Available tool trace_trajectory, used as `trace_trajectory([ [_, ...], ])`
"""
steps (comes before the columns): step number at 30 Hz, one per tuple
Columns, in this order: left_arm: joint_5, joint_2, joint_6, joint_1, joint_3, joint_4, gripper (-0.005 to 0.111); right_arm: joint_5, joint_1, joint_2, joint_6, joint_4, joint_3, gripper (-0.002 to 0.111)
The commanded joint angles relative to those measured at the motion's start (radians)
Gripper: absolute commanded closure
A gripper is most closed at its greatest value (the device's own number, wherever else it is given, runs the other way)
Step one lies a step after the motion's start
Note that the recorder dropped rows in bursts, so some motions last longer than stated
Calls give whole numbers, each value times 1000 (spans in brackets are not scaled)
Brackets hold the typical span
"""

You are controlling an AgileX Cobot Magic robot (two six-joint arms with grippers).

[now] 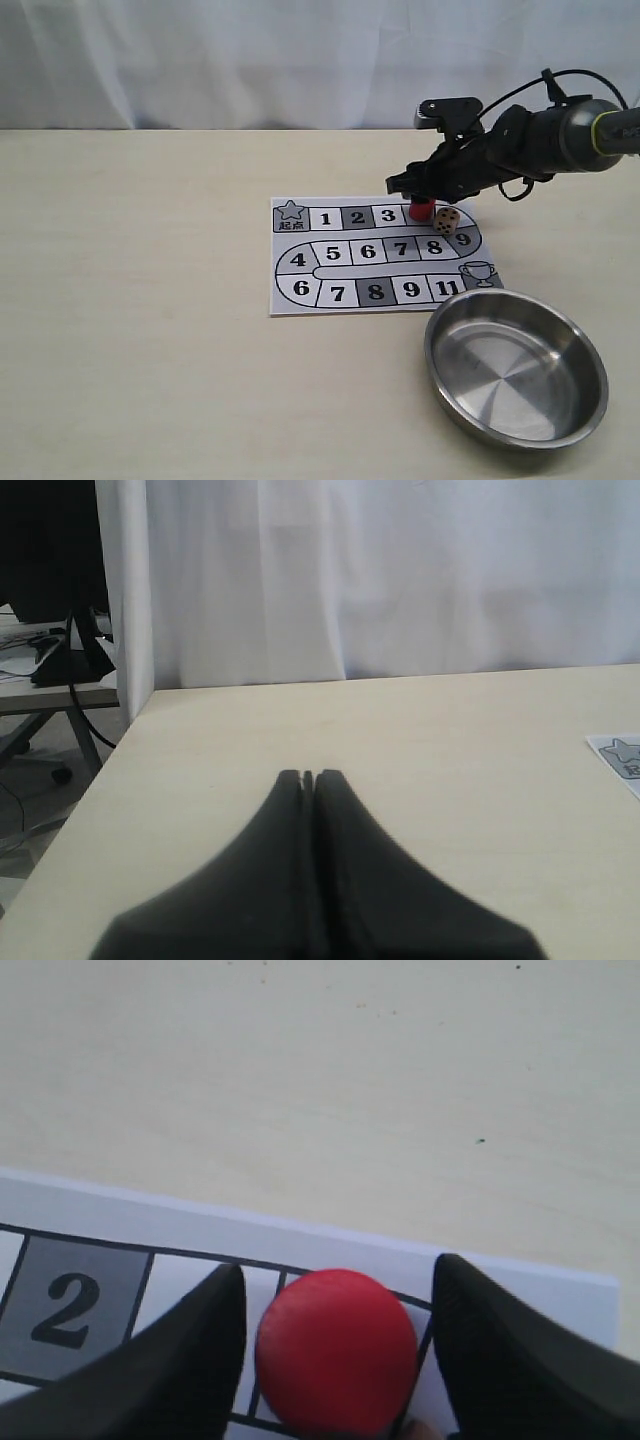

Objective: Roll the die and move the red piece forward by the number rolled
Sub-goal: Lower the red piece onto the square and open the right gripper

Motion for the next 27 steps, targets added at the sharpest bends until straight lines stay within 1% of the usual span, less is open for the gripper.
trace_trajectory([
  [1,-9,4,-4,-2,-6,-7,107,-24,-5,-2,33,-3,3,54],
  [7,-9,4,-4,-2,-6,-7,107,-21,-5,-15,33,-3,3,54],
  [13,-9,4,-4,-2,-6,-7,107,14,-5,-75,33,2,3,54],
  [19,-9,4,-4,-2,-6,-7,107,149,-5,-147,33,-3,3,54],
  [23,-9,4,-4,-2,-6,-7,107,276,-5,-178,66,-17,3,55],
  [25,-6,4,-4,-2,-6,-7,107,341,-5,-188,152,-80,3,61],
  [27,-2,4,-4,-2,-6,-7,107,412,-5,-197,250,-175,3,71],
])
